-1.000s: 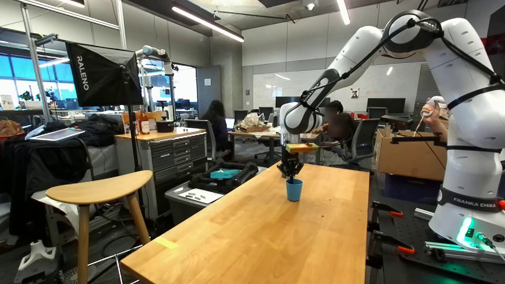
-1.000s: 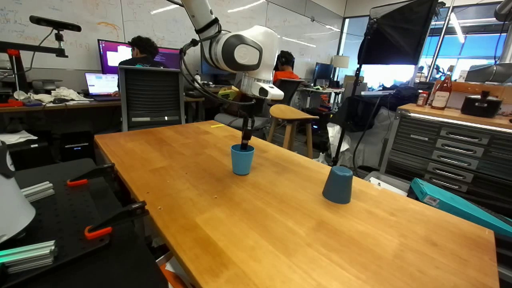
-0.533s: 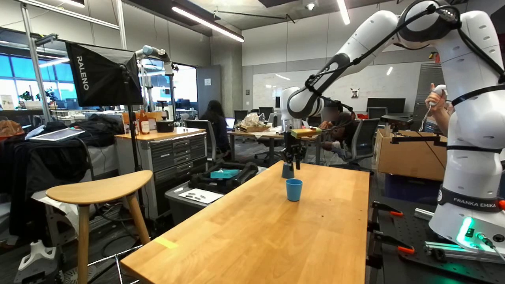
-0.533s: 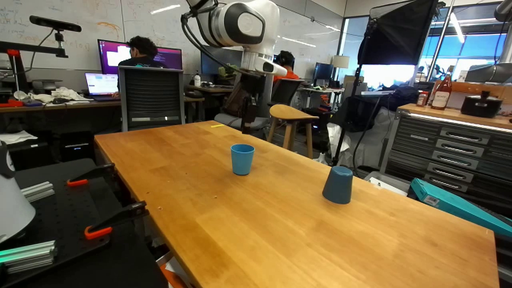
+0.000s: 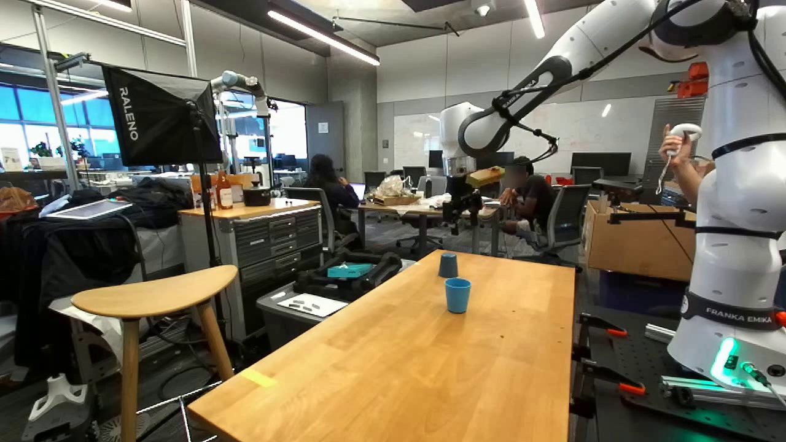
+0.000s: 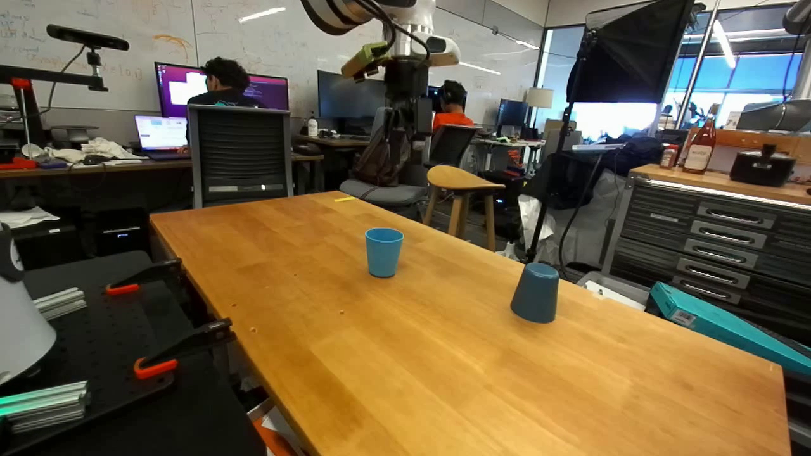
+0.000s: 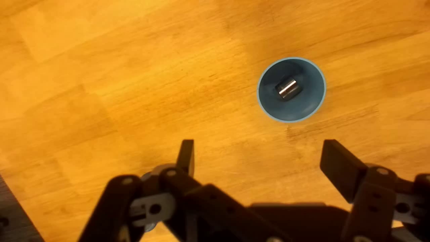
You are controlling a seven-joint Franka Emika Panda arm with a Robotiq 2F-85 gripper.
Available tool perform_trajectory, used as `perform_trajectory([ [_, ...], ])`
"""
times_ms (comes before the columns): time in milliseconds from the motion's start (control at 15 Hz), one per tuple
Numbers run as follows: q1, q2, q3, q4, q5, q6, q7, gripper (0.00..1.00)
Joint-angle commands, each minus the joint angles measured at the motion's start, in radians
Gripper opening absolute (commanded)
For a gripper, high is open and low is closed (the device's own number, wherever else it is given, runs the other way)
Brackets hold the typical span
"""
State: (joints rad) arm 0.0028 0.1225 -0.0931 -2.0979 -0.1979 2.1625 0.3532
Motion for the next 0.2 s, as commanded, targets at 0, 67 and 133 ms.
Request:
perform_trajectory([
  [0, -0.01, -0.014, 0.011, 0.006, -0.001, -0.023, -0.025, 1.0],
  [67, -0.012, -0.023, 0.012, 0.012, -0.001, -0.041, -0.043, 1.0],
  [133, -0.013, -0.027, 0.012, 0.015, -0.001, -0.05, -0.054, 1.0],
])
